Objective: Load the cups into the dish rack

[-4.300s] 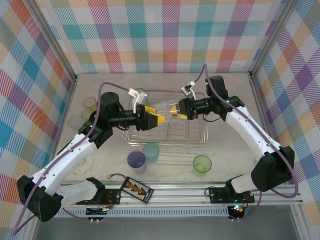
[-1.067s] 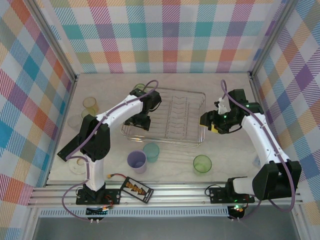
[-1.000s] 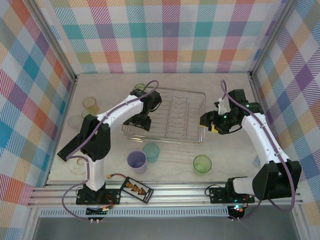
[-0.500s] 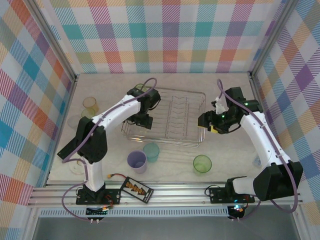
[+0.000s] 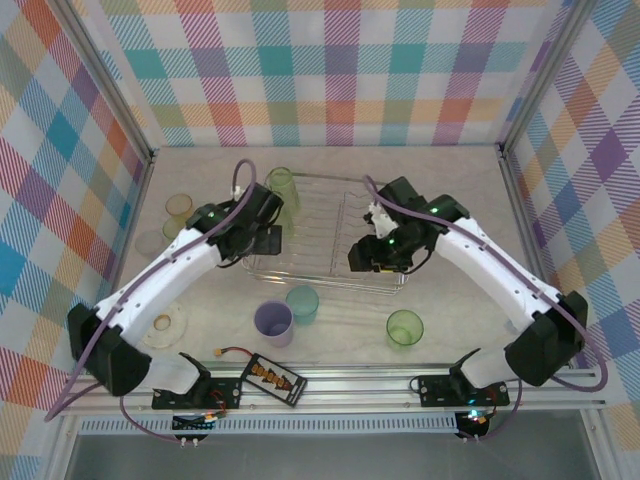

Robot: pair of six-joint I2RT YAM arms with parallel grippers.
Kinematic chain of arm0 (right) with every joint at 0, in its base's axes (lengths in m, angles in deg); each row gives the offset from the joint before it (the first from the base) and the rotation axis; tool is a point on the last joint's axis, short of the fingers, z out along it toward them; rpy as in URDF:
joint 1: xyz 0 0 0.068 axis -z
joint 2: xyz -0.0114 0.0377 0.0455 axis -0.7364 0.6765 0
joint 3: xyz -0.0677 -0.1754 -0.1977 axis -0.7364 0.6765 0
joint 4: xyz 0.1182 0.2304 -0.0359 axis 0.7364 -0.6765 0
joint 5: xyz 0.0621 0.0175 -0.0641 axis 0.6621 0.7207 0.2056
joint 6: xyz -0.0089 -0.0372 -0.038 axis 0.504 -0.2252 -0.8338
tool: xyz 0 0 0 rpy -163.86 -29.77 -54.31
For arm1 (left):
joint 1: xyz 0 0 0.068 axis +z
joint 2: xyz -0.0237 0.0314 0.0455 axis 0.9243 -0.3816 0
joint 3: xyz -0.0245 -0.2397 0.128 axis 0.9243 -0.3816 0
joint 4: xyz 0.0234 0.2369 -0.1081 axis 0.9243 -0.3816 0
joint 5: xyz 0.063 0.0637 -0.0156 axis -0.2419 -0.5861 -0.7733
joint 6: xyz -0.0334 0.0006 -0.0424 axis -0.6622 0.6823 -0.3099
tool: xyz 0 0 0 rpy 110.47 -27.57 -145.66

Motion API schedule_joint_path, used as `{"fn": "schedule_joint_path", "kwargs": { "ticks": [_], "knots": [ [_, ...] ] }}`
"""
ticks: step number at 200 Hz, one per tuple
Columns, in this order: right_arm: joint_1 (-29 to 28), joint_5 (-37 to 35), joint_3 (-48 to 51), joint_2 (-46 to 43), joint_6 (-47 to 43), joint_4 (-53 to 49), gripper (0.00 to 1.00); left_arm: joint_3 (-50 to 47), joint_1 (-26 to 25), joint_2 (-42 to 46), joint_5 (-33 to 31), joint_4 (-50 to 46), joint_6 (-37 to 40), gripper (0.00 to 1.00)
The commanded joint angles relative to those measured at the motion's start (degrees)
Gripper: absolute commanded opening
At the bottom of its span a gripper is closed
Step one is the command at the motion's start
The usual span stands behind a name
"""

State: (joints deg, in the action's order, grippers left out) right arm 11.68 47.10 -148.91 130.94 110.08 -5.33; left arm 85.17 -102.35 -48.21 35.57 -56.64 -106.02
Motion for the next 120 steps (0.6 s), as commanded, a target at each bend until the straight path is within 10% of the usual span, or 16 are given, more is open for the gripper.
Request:
{"fn": "schedule_joint_path", "kwargs": {
  "ticks": [1,69,120],
  "knots": [
    [-3.3,-6.9,-3.6,3.7,4.1,1.5,0.60,-6.0,1.8,5.3,-2.3,4.9,-2.6,1.00],
    [-11.1,-11.8,-22.6,21.7,-15.7,-1.9,0.53,-15.5,10.8,12.8,9.3,7.1,-8.0,1.00],
    [-12.9,-7.2,-17.1,19.7,-36.4,6.4,0.53,-22.1,17.3,17.1,16.4,10.3,-10.1,1.00]
  ]
}}
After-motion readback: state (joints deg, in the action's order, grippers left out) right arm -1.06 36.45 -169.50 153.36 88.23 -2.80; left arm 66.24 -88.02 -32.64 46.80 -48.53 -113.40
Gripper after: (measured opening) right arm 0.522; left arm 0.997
